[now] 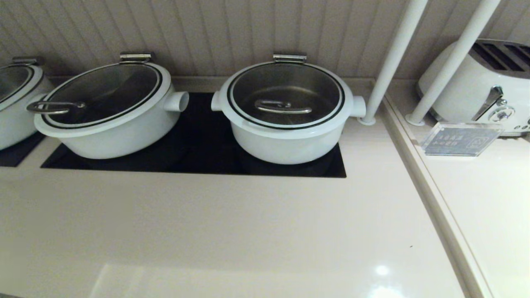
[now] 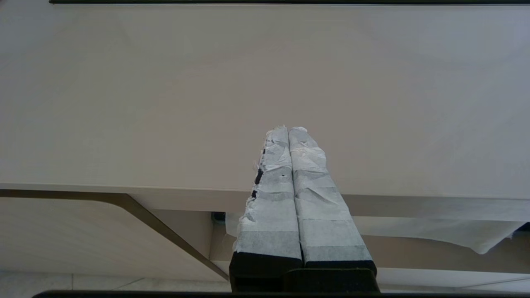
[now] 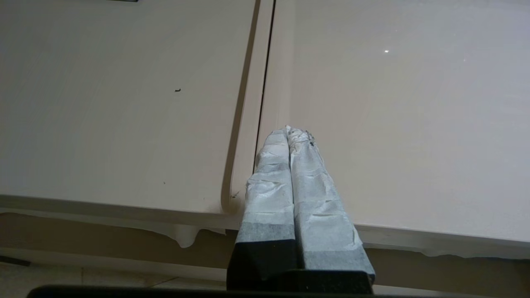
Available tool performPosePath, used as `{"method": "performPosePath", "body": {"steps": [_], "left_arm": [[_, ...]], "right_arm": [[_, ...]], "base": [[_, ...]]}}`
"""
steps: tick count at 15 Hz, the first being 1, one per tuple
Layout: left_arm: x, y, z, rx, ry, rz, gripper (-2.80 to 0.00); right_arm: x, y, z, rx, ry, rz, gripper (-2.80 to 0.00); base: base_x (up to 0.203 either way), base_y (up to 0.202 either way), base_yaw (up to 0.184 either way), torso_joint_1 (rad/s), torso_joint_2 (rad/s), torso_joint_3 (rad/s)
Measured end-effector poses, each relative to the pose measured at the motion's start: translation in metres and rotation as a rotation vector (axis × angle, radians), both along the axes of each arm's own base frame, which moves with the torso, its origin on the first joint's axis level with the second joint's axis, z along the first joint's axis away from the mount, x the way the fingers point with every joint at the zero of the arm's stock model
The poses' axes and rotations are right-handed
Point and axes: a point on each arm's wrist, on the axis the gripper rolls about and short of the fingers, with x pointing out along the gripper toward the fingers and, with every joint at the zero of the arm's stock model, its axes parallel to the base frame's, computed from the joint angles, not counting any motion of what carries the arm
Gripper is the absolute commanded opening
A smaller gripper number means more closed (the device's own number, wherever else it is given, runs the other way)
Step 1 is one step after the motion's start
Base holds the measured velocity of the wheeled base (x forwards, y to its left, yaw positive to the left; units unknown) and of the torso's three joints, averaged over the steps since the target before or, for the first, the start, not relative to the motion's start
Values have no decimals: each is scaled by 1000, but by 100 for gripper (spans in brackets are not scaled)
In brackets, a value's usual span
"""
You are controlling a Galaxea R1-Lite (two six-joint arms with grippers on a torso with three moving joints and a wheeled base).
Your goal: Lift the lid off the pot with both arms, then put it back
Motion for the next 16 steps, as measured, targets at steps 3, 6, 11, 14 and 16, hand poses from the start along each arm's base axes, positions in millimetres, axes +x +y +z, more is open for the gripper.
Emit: {"method": "performPosePath", "body": {"steps": [3,6,11,14,16], "left_arm": [[0,0,0,0,0,0,-280],[0,0,0,0,0,0,-280],[0,0,0,0,0,0,-280],[0,0,0,0,0,0,-280],[0,0,0,0,0,-1,-280]], "right_arm": [[0,0,0,0,0,0,-280],[0,0,0,0,0,0,-280],[0,0,0,0,0,0,-280],[0,0,0,0,0,0,-280],[0,0,0,0,0,0,-280]], "base": [[0,0,0,0,0,0],[0,0,0,0,0,0],[0,0,0,0,0,0],[0,0,0,0,0,0],[0,0,0,0,0,0]]}}
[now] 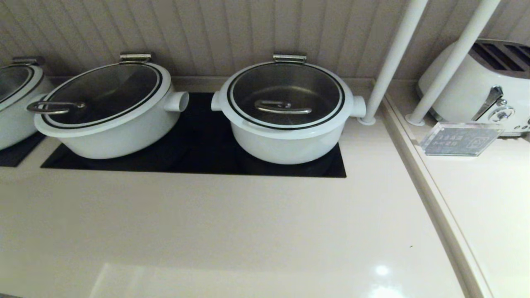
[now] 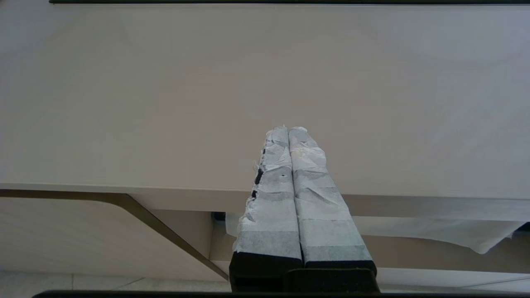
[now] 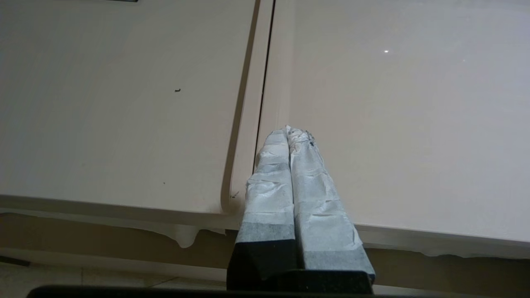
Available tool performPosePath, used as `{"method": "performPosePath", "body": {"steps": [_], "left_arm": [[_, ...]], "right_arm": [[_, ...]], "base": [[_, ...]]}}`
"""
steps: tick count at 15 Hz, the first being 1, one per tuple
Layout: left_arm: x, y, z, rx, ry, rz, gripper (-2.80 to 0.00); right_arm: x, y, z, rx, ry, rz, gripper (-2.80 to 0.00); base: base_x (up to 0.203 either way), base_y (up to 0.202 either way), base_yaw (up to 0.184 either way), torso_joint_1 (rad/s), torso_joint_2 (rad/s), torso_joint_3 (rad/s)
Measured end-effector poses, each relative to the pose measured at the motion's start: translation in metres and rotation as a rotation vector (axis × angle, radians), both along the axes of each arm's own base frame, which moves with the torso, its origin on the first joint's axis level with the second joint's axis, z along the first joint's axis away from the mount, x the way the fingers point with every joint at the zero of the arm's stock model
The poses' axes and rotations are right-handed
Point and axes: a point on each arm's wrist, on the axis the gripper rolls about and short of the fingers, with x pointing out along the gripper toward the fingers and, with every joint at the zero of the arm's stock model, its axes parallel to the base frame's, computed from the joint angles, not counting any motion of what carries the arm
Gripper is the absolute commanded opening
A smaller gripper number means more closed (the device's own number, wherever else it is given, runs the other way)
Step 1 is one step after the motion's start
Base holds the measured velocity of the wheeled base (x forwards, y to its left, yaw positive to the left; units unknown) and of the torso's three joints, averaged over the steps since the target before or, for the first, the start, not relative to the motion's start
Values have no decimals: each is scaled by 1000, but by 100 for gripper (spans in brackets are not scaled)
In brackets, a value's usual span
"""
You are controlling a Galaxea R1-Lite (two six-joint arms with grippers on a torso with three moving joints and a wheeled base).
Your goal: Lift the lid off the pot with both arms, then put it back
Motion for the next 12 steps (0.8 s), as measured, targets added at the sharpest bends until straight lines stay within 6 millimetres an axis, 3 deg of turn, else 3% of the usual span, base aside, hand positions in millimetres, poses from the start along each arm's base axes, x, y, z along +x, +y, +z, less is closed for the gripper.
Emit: {"method": "performPosePath", "body": {"steps": [12], "left_arm": [[0,0,0,0,0,1,-280]], "right_arm": [[0,0,0,-7,1,2,-280]], "base": [[0,0,0,0,0,0]]}}
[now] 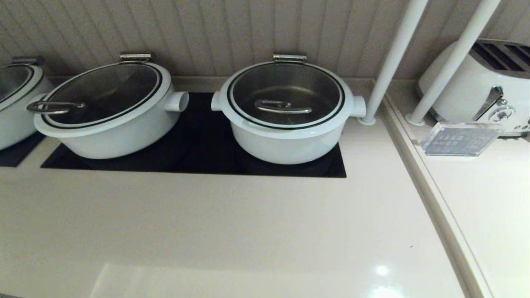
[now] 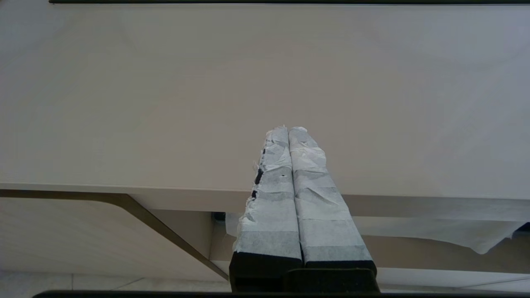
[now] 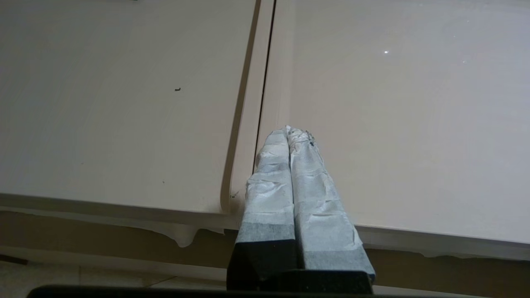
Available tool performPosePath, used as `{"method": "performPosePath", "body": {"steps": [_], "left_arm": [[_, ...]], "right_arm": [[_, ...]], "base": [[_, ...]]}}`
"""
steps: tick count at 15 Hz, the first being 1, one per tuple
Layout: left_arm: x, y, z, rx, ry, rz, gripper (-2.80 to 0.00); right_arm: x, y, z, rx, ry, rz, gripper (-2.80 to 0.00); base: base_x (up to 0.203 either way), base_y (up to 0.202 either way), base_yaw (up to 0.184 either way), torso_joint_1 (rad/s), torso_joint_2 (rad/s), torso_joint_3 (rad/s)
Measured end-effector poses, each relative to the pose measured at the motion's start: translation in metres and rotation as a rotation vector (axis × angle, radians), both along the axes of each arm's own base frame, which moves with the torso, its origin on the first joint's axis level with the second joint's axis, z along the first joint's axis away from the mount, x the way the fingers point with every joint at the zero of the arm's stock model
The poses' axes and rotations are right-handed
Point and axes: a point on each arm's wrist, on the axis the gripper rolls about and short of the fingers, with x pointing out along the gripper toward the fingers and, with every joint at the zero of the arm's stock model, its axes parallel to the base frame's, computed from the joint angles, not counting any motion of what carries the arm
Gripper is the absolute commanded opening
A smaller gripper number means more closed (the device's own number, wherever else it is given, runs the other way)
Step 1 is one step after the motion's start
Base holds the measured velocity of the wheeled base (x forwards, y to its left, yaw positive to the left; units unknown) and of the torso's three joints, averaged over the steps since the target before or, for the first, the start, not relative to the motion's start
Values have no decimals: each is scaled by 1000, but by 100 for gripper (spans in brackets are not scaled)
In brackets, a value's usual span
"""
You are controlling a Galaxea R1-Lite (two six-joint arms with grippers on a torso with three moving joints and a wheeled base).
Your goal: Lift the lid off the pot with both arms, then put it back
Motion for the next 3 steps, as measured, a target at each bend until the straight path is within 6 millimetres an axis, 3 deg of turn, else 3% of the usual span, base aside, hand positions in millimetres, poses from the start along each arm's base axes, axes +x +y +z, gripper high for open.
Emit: {"method": "performPosePath", "body": {"steps": [3], "left_arm": [[0,0,0,0,0,0,-280]], "right_arm": [[0,0,0,4,0,1,-280]], "base": [[0,0,0,0,0,0]]}}
